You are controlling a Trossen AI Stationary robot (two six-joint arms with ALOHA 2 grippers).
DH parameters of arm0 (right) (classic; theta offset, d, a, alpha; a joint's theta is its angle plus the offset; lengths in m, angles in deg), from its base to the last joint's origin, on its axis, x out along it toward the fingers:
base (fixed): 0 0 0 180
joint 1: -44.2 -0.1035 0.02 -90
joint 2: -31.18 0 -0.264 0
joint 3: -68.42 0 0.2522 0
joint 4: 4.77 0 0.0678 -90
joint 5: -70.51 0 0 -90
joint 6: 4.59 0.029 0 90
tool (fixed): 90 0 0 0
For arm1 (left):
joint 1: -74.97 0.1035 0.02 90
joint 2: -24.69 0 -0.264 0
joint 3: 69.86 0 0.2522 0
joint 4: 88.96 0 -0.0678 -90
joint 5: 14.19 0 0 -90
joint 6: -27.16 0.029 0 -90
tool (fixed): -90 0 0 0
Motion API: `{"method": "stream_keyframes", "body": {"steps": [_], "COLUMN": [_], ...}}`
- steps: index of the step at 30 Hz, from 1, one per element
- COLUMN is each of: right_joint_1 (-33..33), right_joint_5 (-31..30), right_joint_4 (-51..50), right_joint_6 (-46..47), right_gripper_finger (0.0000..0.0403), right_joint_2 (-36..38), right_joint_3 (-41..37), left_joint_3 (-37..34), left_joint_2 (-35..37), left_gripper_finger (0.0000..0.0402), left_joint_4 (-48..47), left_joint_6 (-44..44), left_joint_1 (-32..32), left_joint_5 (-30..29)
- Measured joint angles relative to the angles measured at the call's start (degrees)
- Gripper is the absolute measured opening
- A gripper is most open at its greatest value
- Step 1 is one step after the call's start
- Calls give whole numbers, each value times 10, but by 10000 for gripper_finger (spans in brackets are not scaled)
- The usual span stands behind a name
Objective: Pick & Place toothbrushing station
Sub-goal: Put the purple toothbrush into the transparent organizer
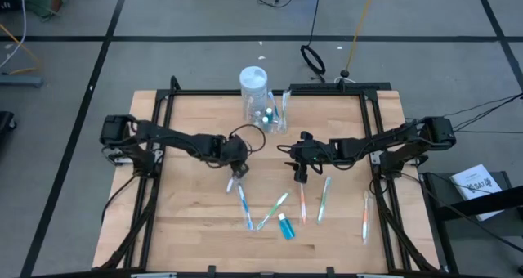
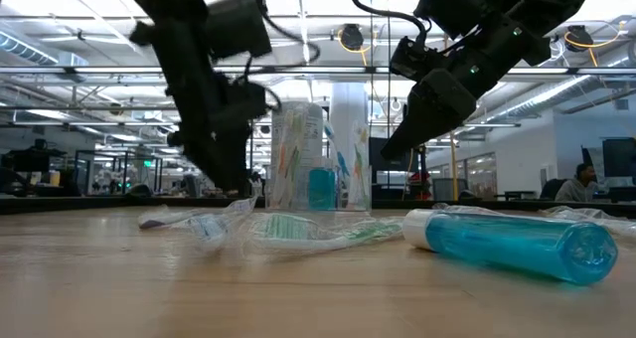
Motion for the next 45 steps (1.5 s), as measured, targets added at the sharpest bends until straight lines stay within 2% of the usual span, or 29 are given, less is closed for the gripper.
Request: {"method": "stream_keyframes", "body": {"steps": [3, 5, 10, 17, 28, 32, 35, 38, 42, 45], "right_joint_1": [0, 0, 0, 0, 0, 0, 0, 0, 0, 0], "right_joint_5": [0, 0, 0, 0, 0, 0, 0, 0, 0, 0], "right_joint_4": [0, 0, 0, 1, 1, 1, 1, 3, 9, 12], "right_joint_6": [0, 0, 0, 0, 0, 0, 0, 0, 0, 0], "right_gripper_finger": [179, 180, 178, 177, 175, 175, 172, 172, 173, 171], "right_joint_2": [0, 0, 0, 0, 0, 0, 0, 0, 0, 0], "right_joint_3": [0, 0, 0, 0, 0, 0, 0, 0, 0, 0], "left_joint_3": [0, 0, 3, 2, 1, -3, -1, -1, -1, -1], "left_joint_2": [-28, -45, -74, -78, -78, -50, -5, 38, 104, 143], "left_gripper_finger": [214, 214, 214, 206, 80, 45, 22, 7, 19, 25], "left_joint_4": [0, 3, 10, 27, 39, 43, 49, 48, 89, 132], "left_joint_6": [-74, -90, -68, -33, -16, 13, 39, 63, 109, 149], "left_joint_1": [21, 30, 45, 56, 62, 61, 54, 51, 49, 55], "left_joint_5": [11, 24, 21, 0, -7, 11, 3, -50, -131, -153]}}
